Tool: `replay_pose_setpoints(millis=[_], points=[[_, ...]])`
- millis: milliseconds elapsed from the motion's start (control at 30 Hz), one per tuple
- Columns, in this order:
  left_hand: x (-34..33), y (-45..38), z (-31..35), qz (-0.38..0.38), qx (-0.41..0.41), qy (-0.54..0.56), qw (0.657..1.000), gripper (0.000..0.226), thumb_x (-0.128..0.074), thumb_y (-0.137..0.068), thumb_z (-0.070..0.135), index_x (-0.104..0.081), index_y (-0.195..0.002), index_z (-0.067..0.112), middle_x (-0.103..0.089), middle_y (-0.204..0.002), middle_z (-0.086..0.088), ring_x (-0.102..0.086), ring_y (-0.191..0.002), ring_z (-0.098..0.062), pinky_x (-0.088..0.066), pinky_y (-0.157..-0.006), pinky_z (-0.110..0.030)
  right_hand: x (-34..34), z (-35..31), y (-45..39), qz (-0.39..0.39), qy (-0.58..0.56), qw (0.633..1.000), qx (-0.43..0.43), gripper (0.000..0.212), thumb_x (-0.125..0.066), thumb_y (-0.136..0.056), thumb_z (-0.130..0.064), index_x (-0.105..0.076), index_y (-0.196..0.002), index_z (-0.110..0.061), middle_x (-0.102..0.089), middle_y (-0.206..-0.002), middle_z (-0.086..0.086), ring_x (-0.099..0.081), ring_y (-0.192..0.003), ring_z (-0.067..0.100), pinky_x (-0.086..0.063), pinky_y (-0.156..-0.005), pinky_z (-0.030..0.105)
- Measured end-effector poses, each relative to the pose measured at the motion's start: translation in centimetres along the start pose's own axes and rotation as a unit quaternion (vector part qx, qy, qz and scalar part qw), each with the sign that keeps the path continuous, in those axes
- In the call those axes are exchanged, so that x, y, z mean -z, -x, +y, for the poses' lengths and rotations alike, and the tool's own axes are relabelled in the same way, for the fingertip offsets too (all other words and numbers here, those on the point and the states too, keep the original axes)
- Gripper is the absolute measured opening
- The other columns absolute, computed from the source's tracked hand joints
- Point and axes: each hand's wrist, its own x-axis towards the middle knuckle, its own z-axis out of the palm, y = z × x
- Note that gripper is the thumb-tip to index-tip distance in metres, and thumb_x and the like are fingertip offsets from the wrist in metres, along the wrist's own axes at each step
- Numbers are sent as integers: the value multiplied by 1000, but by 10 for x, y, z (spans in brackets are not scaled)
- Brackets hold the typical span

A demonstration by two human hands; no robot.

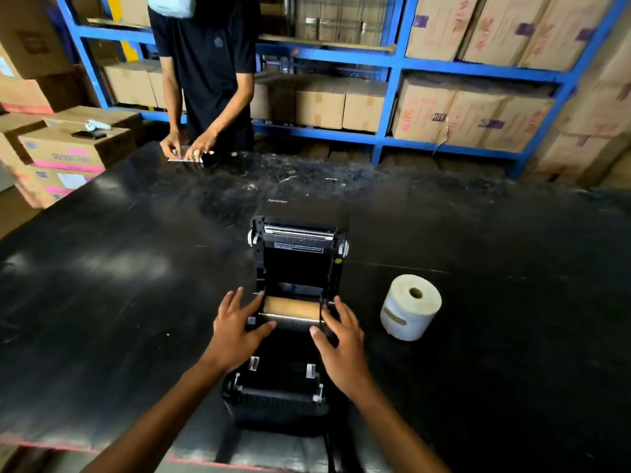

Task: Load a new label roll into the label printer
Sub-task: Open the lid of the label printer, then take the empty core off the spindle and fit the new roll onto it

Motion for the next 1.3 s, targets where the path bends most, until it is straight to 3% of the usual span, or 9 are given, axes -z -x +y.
replay_pose_setpoints(millis=[167, 300, 400, 567, 767, 933, 1100, 1200, 1300], points=[[5, 16, 57, 51, -20, 201, 978, 53, -73, -79, 22, -56, -129, 19, -58, -130, 7, -47, -119, 6, -35, -99, -6, 46, -17, -3, 131, -179, 974, 50, 41, -67, -82, -4, -59, -122, -10, -56, -126, 4, -52, -120, 10, -37, -104, 17], [-34, 26, 103, -15, -18, 275, 961, 48, -73, -79, 16, -60, -125, 13, -70, -114, 2, -59, -103, 4, -48, -95, -22, 96, 16, 4, 171, -271, 947, -4, 34, -65, -82, 3, -62, -109, -17, -61, -110, -4, -61, -104, 8, -47, -89, 14], [-78, 31, 127, -50, 0, 317, 947, 41, -74, -77, 5, -65, -117, 5, -73, -105, -2, -66, -93, 0, -51, -87, -16, 126, 57, 17, 188, -314, 929, -62, 33, -64, -80, 6, -63, -97, -22, -68, -101, -1, -66, -89, -1, -50, -75, 9], [-137, 31, 155, -115, 35, 335, 935, 27, -78, -74, 10, -73, -100, 16, -75, -84, 4, -68, -79, -3, -52, -71, -12, 162, 132, 40, 172, -347, 903, -185, 20, -67, -81, -4, -67, -98, -15, -75, -82, 3, -70, -75, 13, -59, -68, 23], [-179, 16, 147, -72, 51, 218, 972, 29, -80, -72, 10, -73, -100, 9, -71, -77, 11, -64, -64, 9, -49, -63, -7, 186, 192, 53, 228, -373, 853, -285, 18, -64, -84, -2, -67, -92, -18, -67, -95, 9, -65, -87, 20, -57, -61, 19], [-204, 2, 132, -133, -54, -22, 989, 38, -75, -74, 12, -68, -111, 10, -68, -113, -10, -58, -105, -29, -43, -90, -31, 189, 206, 52, 184, -319, 882, -293, 16, -65, -82, -2, -68, -89, -16, -70, -83, 6, -67, -70, 11, -55, -57, 17], [-210, 0, 135, -130, -76, -27, 988, 32, -68, -80, 8, -67, -112, 3, -57, -128, -17, -49, -120, -31, -36, -102, -30, 171, 201, 43, 162, -305, 894, -284, 15, -65, -82, -1, -68, -88, -14, -69, -78, 3, -67, -63, 3, -54, -54, 16], [-204, 11, 146, -84, -54, 100, 990, 18, -67, -85, 15, -73, -100, 9, -68, -111, -5, -61, -105, -10, -46, -93, -27, 166, 200, 41, 150, -311, 897, -276, 15, -66, -81, -1, -68, -90, -13, -69, -77, 0, -67, -64, 5, -55, -55, 17], [-197, 23, 158, -174, -2, 177, 969, 17, -72, -81, 24, -75, -97, 17, -75, -91, 2, -66, -81, 0, -52, -76, -22, 164, 197, 39, 110, -328, 899, -268, 16, -66, -81, -1, -69, -89, -15, -72, -74, -1, -69, -67, 9, -57, -58, 21]])
